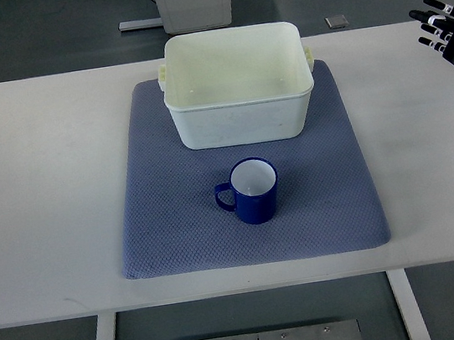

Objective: Place cup in box with right hand

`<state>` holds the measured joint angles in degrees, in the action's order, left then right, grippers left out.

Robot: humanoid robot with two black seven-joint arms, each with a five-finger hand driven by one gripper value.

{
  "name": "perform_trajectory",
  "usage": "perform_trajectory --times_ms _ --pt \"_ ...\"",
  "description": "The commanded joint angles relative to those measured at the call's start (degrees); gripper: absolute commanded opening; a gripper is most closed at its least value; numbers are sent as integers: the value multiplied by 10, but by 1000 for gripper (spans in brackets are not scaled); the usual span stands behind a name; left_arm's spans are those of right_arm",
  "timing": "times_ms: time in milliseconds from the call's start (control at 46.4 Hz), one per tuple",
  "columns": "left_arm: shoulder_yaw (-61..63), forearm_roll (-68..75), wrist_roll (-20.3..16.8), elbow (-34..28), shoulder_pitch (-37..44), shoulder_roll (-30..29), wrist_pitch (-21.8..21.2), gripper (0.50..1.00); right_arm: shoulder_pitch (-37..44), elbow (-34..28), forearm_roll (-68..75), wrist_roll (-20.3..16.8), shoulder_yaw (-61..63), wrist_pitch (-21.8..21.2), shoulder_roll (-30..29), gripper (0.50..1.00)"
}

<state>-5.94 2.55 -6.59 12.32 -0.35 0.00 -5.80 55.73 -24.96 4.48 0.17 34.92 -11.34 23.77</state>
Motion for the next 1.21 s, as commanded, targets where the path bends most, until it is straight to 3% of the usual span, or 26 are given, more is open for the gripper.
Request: perform_trajectory --times_ms 0,625,970,1056,1185 --pt "1 0 0 0 0 0 0 1000 9 0 1 0 1 2 0 1000" --pt "0 0 0 0 0 0 0 1000 23 1 -6 6 -2 -2 14 1000" --pt "1 0 0 0 0 0 0 1000 17 9 -3 8 2 17 8 1000" --pt "1 0 0 1 0 0 0 1000 17 6 -2 22 3 9 7 1000" --pt "1 0 0 0 0 0 0 1000 11 3 -2 90 0 -7 7 1000"
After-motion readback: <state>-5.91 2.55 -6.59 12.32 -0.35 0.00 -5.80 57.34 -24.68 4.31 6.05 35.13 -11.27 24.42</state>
